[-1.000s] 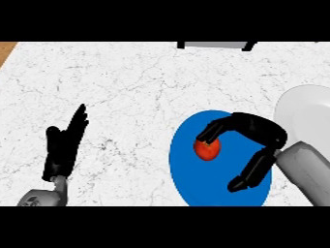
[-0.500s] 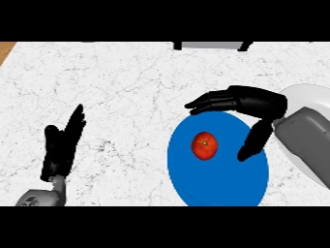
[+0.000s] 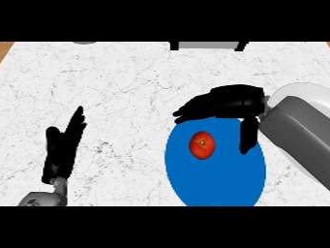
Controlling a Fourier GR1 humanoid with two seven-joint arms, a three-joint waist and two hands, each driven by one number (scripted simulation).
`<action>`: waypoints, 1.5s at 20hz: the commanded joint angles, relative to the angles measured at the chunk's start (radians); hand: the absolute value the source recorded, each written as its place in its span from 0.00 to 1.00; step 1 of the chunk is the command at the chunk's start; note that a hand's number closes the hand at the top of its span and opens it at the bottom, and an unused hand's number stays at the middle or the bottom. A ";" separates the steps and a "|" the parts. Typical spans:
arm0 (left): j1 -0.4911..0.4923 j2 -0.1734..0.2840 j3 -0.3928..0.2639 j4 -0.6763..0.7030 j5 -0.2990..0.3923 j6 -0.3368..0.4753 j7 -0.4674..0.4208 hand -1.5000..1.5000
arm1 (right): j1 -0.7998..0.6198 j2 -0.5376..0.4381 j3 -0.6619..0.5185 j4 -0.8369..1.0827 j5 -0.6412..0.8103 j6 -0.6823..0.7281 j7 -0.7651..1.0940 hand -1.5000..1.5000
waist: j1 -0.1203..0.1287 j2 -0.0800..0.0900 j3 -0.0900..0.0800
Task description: Pick the tomato from the plate and place it in the plate
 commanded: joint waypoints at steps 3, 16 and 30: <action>-0.021 0.027 0.052 0.063 0.029 -0.049 -0.040 0.50 | -0.047 0.107 0.038 0.117 0.124 0.056 -0.011 0.00 | 0.000 0.003 0.000; -0.023 -0.018 0.029 0.019 -0.038 -0.003 0.009 0.50 | -0.014 0.155 0.009 0.176 0.274 0.057 -0.096 0.00 | -0.009 0.000 0.000; 0.044 0.011 0.060 -0.084 -0.014 -0.057 0.043 0.50 | 0.081 0.199 0.004 0.115 0.367 0.069 -0.054 0.00 | -0.013 -0.005 0.000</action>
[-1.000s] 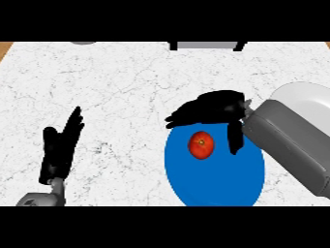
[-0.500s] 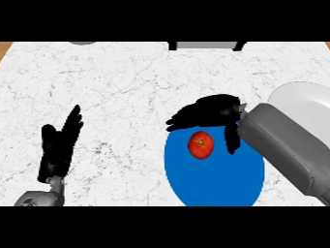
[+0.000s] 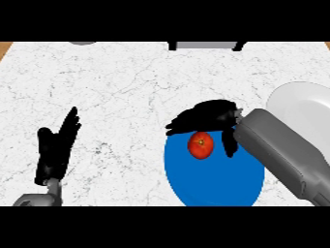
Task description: Pick the tomato from the plate and place it in the plate
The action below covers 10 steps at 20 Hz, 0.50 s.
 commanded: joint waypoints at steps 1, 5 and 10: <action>-0.014 -0.055 -0.015 0.053 -0.030 0.041 -0.043 0.50 | -0.025 0.080 -0.016 0.058 0.033 0.068 -0.026 1.00 | 0.001 0.002 0.000; 0.004 -0.049 -0.038 0.014 -0.055 0.031 -0.027 0.50 | 0.015 0.072 -0.025 0.058 0.086 -0.055 -0.126 1.00 | -0.001 0.001 0.000; 0.023 0.002 0.021 -0.059 0.002 -0.025 0.029 0.50 | -0.013 0.092 -0.078 0.130 0.132 -0.097 -0.195 1.00 | 0.002 0.000 0.000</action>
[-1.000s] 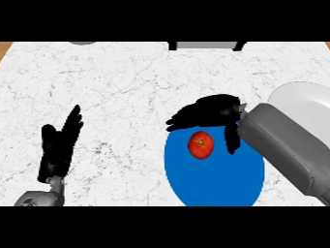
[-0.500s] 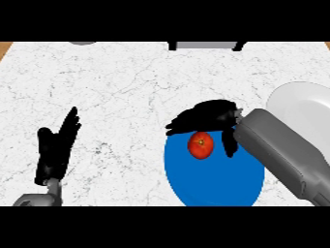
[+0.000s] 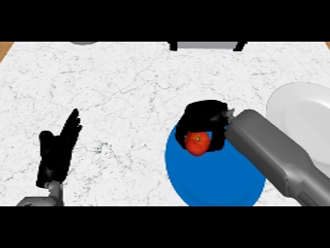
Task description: Pick the tomato from the plate and place it in the plate
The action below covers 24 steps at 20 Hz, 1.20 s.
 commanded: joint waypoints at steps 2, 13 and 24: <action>-0.047 -0.009 0.031 0.063 0.003 0.000 -0.019 0.50 | -0.018 0.004 -0.093 0.035 0.041 -0.022 -0.070 1.00 | -0.007 0.002 0.000; 0.057 -0.002 0.034 -0.020 0.008 0.019 -0.001 0.50 | 0.292 -0.121 -0.425 -0.145 -0.074 -0.379 0.604 1.00 | -0.089 -0.026 -0.002; 0.045 -0.004 0.032 -0.008 -0.011 0.028 -0.002 0.50 | 0.539 -0.220 -0.633 -0.790 -0.122 -0.487 0.904 1.00 | -0.066 -0.013 -0.002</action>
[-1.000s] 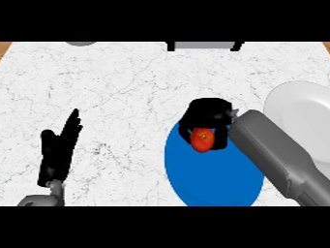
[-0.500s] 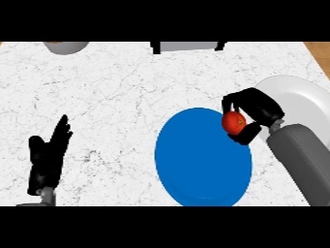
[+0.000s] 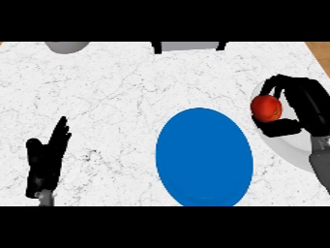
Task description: Pick the tomato from the plate and place it in the plate
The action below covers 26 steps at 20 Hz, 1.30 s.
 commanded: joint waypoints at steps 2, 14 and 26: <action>-0.013 -0.026 -0.022 0.040 -0.010 -0.005 -0.044 0.50 | 0.160 -0.048 -0.094 -0.312 -0.007 0.015 0.217 1.00 | 0.030 0.013 0.000; -0.077 -0.024 -0.028 0.025 -0.031 -0.033 0.006 0.50 | 0.058 -0.085 -0.301 -0.018 -0.027 0.090 0.142 1.00 | 0.084 0.025 0.002; -0.068 -0.028 0.004 0.099 -0.034 -0.038 -0.070 0.50 | 0.031 -0.122 -0.314 0.312 -0.026 0.224 -0.023 1.00 | 0.079 0.024 0.002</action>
